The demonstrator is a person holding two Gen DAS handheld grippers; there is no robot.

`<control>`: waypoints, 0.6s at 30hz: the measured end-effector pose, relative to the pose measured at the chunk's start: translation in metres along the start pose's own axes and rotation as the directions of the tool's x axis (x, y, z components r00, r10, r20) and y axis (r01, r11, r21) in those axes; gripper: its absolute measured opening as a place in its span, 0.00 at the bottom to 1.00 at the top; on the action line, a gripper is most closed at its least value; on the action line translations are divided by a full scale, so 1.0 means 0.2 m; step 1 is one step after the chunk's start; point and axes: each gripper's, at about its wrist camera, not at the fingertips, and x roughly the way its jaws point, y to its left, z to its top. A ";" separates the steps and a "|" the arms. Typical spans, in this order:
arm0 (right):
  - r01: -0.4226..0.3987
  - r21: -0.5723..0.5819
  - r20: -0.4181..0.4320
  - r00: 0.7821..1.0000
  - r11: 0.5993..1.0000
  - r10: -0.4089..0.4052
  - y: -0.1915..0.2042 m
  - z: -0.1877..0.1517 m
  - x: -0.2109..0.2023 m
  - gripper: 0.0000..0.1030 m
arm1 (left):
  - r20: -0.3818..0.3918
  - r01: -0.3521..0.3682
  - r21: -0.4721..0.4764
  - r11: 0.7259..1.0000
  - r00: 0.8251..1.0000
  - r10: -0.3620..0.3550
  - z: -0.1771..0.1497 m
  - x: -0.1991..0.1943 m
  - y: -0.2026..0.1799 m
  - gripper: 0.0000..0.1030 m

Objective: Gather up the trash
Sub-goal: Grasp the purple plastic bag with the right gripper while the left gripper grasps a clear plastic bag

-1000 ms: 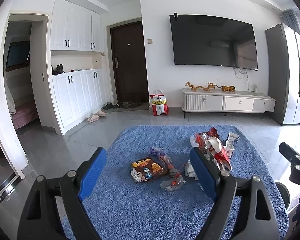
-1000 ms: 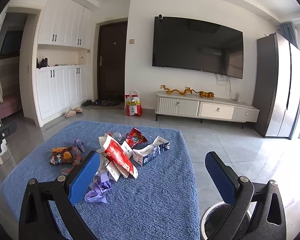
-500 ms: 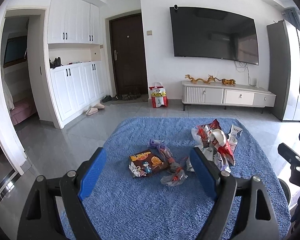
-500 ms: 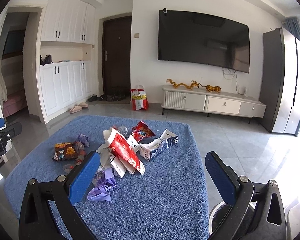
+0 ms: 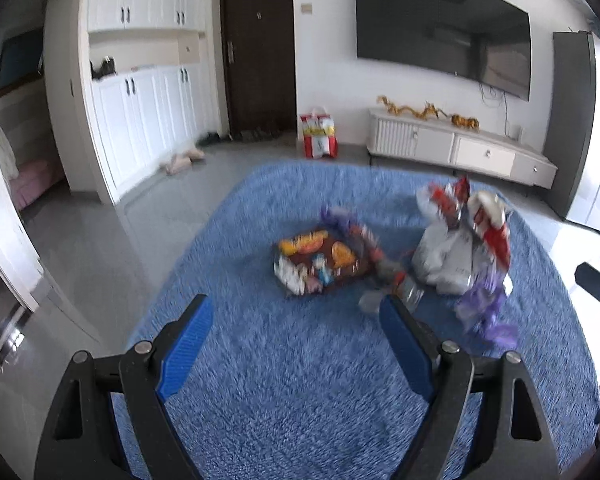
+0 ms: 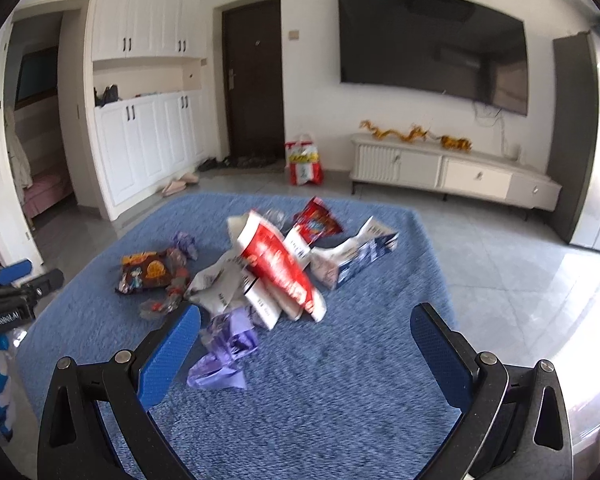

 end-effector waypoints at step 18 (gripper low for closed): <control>-0.211 0.016 -0.255 0.944 0.977 0.208 0.15 -0.14 0.45 0.65 | -0.201 0.309 0.092 0.946 0.937 -0.287 0.02 0.44 -0.22 0.66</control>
